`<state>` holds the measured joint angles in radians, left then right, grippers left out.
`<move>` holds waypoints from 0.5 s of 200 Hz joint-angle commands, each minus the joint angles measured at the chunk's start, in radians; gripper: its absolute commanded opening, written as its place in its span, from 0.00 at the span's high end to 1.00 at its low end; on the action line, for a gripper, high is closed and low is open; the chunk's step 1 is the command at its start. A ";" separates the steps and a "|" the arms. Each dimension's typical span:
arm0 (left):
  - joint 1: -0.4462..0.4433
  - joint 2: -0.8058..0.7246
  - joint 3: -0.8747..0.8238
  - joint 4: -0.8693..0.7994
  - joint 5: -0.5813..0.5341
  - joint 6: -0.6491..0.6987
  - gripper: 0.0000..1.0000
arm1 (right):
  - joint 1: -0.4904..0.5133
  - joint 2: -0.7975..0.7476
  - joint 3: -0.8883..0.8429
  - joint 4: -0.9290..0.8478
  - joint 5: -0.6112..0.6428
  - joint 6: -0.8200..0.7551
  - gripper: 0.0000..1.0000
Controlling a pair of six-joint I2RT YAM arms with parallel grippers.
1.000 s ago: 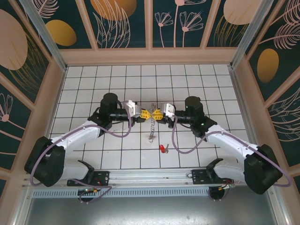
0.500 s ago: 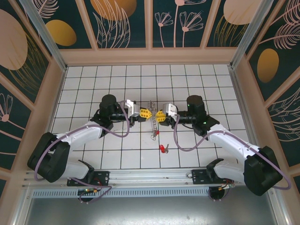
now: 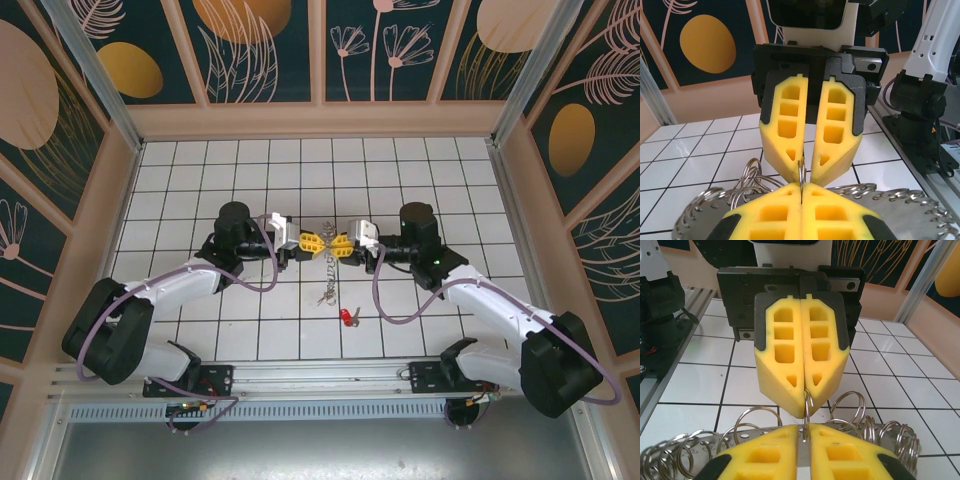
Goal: Put the keys on the keyring
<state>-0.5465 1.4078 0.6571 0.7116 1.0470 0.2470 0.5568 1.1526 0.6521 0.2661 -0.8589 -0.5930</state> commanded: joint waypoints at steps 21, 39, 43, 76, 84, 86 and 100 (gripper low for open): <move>-0.010 0.017 0.019 0.072 0.042 -0.023 1.00 | -0.004 0.000 -0.014 0.077 -0.021 0.009 1.00; -0.011 0.016 0.012 0.089 0.042 -0.026 1.00 | -0.003 -0.002 -0.019 0.087 -0.007 0.005 1.00; -0.012 0.016 0.011 0.091 0.042 -0.028 1.00 | -0.004 -0.002 -0.021 0.089 -0.004 0.003 1.00; -0.012 0.004 0.058 -0.145 0.057 0.117 0.80 | 0.015 -0.028 -0.034 0.098 0.062 -0.025 1.00; -0.011 -0.001 0.080 -0.267 0.053 0.203 0.71 | 0.019 -0.037 -0.034 0.096 0.077 -0.033 1.00; -0.012 -0.003 0.084 -0.296 0.052 0.230 0.70 | 0.020 -0.038 -0.034 0.095 0.080 -0.035 1.00; -0.011 -0.006 0.115 -0.461 0.041 0.350 0.70 | 0.023 -0.054 -0.032 0.083 0.096 -0.048 1.00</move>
<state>-0.5514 1.4185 0.7094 0.5594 1.0546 0.3630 0.5690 1.1442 0.6212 0.3050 -0.8013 -0.5999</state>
